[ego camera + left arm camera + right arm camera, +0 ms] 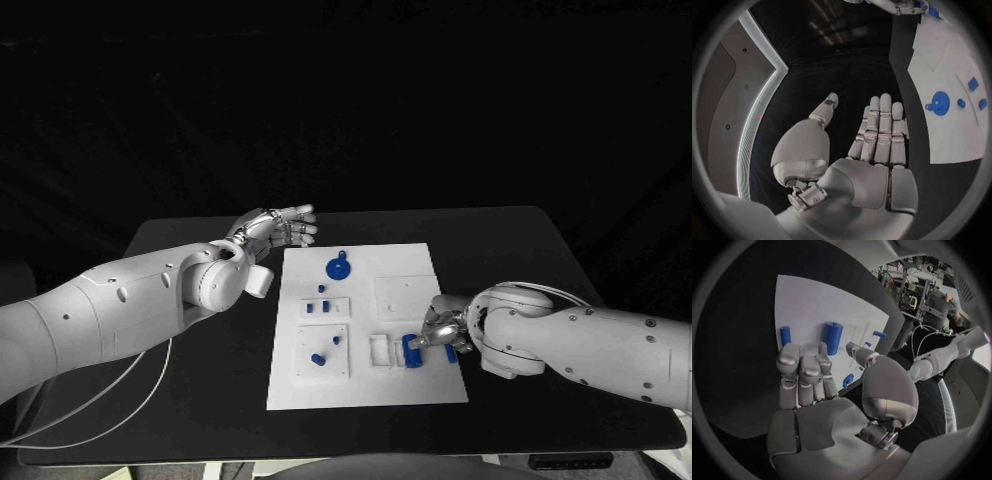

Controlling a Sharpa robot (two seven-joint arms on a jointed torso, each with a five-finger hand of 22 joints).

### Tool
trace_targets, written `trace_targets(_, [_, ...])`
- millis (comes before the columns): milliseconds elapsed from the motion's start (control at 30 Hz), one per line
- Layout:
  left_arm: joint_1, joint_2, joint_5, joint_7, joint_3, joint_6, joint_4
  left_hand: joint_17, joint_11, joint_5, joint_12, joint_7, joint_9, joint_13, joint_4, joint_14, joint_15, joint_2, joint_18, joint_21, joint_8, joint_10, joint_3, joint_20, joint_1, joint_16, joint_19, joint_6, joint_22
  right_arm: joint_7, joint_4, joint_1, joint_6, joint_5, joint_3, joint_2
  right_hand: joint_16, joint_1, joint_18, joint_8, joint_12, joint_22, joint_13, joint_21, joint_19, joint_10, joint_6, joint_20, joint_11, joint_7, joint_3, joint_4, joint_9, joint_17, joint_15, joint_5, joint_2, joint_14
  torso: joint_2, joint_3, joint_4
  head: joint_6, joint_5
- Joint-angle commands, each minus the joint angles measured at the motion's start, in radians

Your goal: Assemble the parts on the task board

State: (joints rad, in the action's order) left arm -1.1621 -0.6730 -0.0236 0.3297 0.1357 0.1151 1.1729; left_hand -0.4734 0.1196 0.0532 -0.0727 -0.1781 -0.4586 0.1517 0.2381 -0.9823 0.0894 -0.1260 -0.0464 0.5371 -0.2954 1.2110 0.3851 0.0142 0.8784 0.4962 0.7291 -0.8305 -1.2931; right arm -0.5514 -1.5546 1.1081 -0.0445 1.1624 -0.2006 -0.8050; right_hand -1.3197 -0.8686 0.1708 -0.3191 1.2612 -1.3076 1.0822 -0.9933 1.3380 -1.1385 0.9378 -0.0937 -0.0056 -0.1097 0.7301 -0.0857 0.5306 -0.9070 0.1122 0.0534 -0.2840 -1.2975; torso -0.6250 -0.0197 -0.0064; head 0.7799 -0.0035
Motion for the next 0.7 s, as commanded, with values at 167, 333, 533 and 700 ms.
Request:
trace_targets(167, [0.000, 0.000, 0.009, -0.020, 0.004, -0.002, 0.006, -0.003, -0.001, -0.003, 0.003, -0.001, 0.002, -0.002, -0.010, 0.009, 0.003, 0.000, -0.014, -0.007, 0.001, -0.007, 0.001, -0.004, -0.013, -0.008, -0.006, 0.007, -0.003, 0.012, 0.038, -0.026, -0.006, 0.025, -0.001, 0.035, 0.000, 0.025, 0.091, -0.005, -0.007, -0.020, 0.005, -0.009, -0.003, 0.002, -0.001, -0.004, 0.002, 0.000, -0.010, -0.013, 0.005, -0.004, -0.001, -0.004, -0.001, 0.007, 0.005, 0.0017, 0.0036, 0.007, 0.005])
trace_targets(333, [0.000, -0.002, 0.009, -0.020, 0.004, -0.003, 0.008, -0.003, -0.001, -0.003, 0.003, -0.001, 0.002, -0.002, -0.011, 0.009, 0.004, -0.001, -0.015, -0.008, 0.000, -0.007, 0.001, -0.005, -0.014, -0.010, -0.006, 0.007, -0.003, 0.013, 0.060, -0.037, 0.004, 0.023, -0.001, 0.048, 0.000, 0.030, 0.091, -0.005, -0.009, -0.020, 0.006, -0.010, -0.005, 0.003, -0.001, -0.005, 0.002, 0.001, -0.017, -0.015, 0.008, -0.005, -0.001, -0.004, 0.000, 0.007, 0.003, 0.0021, 0.0033, 0.011, 0.011])
trace_targets(533, [0.000, -0.006, 0.010, -0.019, 0.004, -0.008, 0.011, -0.004, -0.001, -0.003, 0.003, -0.001, 0.002, -0.002, -0.011, 0.010, 0.004, -0.001, -0.016, -0.008, 0.000, -0.007, 0.002, -0.005, -0.014, -0.011, -0.006, 0.007, -0.004, 0.009, 0.068, -0.043, 0.029, 0.009, -0.002, 0.056, 0.001, 0.034, 0.091, -0.007, -0.011, -0.020, 0.008, -0.012, -0.006, 0.004, 0.000, -0.005, 0.002, 0.001, -0.023, -0.018, 0.011, -0.006, 0.000, -0.004, 0.002, 0.007, 0.002, 0.0017, 0.0016, 0.020, 0.017])
trace_targets(700, [0.000, -0.008, 0.010, -0.020, 0.004, -0.013, 0.012, -0.004, -0.001, -0.003, 0.003, -0.001, 0.002, -0.002, -0.011, 0.010, 0.004, -0.001, -0.016, -0.008, 0.000, -0.007, 0.003, -0.005, -0.014, -0.012, -0.005, 0.008, -0.004, 0.010, 0.074, -0.048, 0.018, 0.000, -0.003, 0.067, 0.002, 0.021, 0.091, -0.012, -0.013, -0.020, 0.011, -0.016, -0.008, 0.004, 0.009, -0.006, -0.001, 0.005, -0.026, -0.008, 0.017, -0.009, 0.002, -0.004, 0.009, 0.007, 0.002, 0.0014, 0.0012, 0.025, 0.021])
